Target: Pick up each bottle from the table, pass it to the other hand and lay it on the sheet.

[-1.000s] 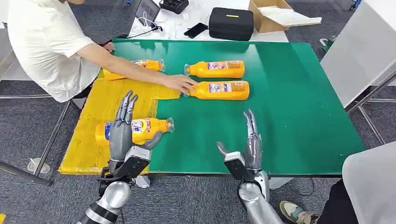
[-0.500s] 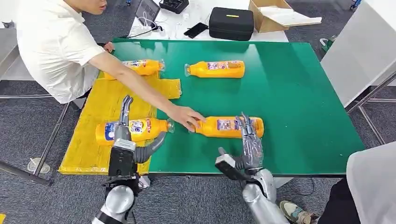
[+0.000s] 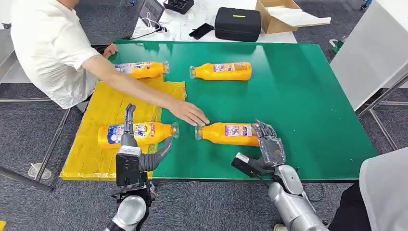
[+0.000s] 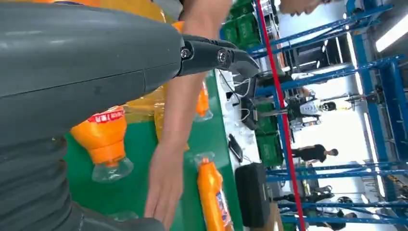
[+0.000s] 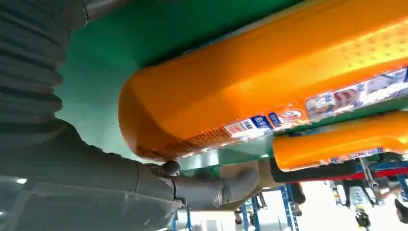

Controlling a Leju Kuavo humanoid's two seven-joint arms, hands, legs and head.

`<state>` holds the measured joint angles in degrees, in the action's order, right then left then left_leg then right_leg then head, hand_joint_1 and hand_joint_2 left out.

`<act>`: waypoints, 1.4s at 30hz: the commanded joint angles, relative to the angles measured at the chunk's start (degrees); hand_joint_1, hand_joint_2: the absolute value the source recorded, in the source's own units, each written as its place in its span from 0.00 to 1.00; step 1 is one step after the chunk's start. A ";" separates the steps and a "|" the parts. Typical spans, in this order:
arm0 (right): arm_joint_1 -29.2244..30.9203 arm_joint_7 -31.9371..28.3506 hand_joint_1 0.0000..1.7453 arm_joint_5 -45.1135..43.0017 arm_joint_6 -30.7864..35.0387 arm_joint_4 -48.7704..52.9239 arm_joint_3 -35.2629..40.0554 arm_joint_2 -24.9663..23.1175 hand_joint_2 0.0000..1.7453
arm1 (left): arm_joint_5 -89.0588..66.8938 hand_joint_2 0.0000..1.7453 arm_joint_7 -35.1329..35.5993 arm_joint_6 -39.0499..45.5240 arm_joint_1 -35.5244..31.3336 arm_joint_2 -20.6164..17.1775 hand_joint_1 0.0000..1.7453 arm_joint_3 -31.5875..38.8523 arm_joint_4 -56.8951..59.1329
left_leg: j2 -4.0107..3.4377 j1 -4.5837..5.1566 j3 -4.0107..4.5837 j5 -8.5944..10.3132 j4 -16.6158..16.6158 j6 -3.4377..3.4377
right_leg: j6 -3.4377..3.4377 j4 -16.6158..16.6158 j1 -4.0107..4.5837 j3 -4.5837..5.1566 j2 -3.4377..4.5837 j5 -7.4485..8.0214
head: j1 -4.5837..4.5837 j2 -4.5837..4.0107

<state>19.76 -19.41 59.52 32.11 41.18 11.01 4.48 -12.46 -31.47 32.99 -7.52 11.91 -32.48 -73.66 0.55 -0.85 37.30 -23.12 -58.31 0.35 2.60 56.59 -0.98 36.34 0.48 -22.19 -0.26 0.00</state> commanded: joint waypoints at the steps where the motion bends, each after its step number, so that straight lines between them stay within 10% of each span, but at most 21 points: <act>1: 6.66 1.98 0.00 -0.53 -3.67 -9.98 6.30 1.45 1.00 | 6.03 1.00 -0.36 -4.46 -2.29 1.00 0.00 -6.23 4.15 | -0.01 0.02 -0.22 -0.06 0.00 0.06 | -0.05 -0.05 0.01 -0.24 -0.06 -0.06 | 0.00 0.00; 28: 13.12 10.76 0.00 6.41 -4.96 -10.21 15.26 1.49 1.00 | 7.14 1.00 -0.31 -2.73 -4.62 0.13 0.00 -8.70 4.09 | -0.08 0.05 -0.36 -0.08 0.02 0.05 | -0.10 -0.03 -0.01 -0.35 -0.01 -0.07 | 0.02 0.00; 42: 14.24 19.08 0.00 2.06 -21.23 -18.00 12.88 1.10 1.00 | 8.49 1.00 2.29 -5.69 -4.85 0.85 0.00 -7.93 5.67 | 0.06 0.04 -0.34 0.00 0.06 0.05 | -0.08 -0.08 -0.01 -0.37 -0.13 -0.03 | 0.02 0.00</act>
<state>31.84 -4.37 62.97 20.23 32.59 23.56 5.16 -4.17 -30.31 28.11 -10.23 13.68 -39.76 -71.87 0.54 -0.82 37.17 -23.09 -58.31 0.38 2.61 56.58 -1.01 36.24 0.49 -22.17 -0.24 0.00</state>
